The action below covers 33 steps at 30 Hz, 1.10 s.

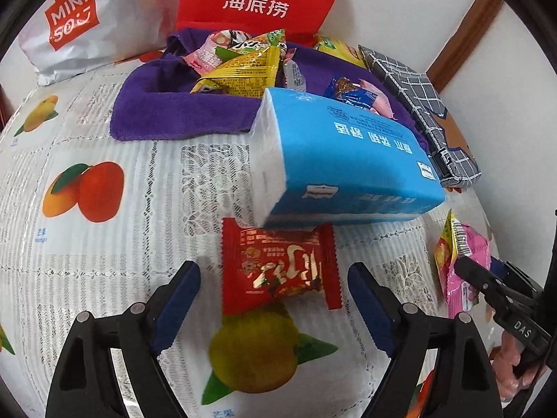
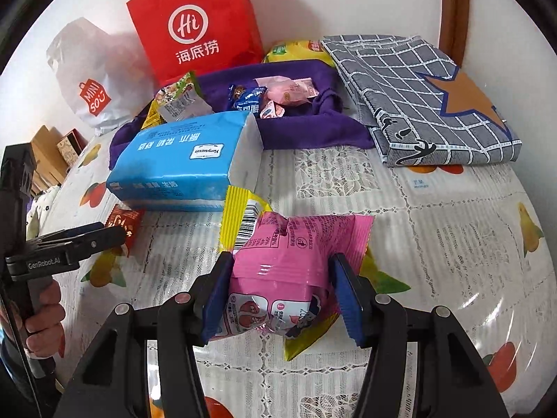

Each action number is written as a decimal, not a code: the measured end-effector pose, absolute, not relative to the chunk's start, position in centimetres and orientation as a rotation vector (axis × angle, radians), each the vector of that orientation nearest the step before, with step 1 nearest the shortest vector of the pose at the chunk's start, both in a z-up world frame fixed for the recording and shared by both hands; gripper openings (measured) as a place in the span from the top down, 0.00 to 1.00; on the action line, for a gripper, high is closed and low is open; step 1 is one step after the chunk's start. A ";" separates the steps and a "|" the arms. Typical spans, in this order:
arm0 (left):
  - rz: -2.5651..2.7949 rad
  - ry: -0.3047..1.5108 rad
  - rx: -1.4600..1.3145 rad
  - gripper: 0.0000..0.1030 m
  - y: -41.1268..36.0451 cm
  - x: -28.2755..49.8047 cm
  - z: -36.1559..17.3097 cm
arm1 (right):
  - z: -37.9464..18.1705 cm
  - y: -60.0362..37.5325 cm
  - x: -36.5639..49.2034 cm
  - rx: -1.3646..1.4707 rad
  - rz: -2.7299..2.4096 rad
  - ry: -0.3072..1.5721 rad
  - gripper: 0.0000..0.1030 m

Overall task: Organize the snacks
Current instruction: 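Grasp the pink snack bag with the right tool while the left tool grasps the red packet, then carry the red packet and pink bag up over the purple towel with both tools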

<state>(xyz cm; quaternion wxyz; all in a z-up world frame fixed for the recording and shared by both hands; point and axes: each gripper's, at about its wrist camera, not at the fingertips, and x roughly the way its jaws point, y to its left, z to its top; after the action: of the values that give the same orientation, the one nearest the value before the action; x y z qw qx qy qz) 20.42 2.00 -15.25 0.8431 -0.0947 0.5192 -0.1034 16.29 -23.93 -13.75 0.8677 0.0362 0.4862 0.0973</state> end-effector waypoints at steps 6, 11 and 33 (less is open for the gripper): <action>-0.151 1.087 -0.148 0.16 0.7 20.4 -15.2 | -13.8 -23.9 16.0 0.080 0.203 1.011 0.45; -0.082 1.059 -0.020 0.16 -1.3 20.1 -15.7 | -13.8 -23.7 15.9 0.057 0.201 1.003 0.45; -0.015 1.028 -0.030 0.55 -0.2 18.9 -14.9 | -13.4 -23.0 15.6 0.034 0.202 1.016 0.45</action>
<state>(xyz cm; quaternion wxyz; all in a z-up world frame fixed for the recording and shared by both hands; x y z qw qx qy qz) 18.87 -0.18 -14.89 0.8706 -0.0145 0.4917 -0.0070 15.59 -23.02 -13.45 0.8686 0.0161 0.4857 0.0967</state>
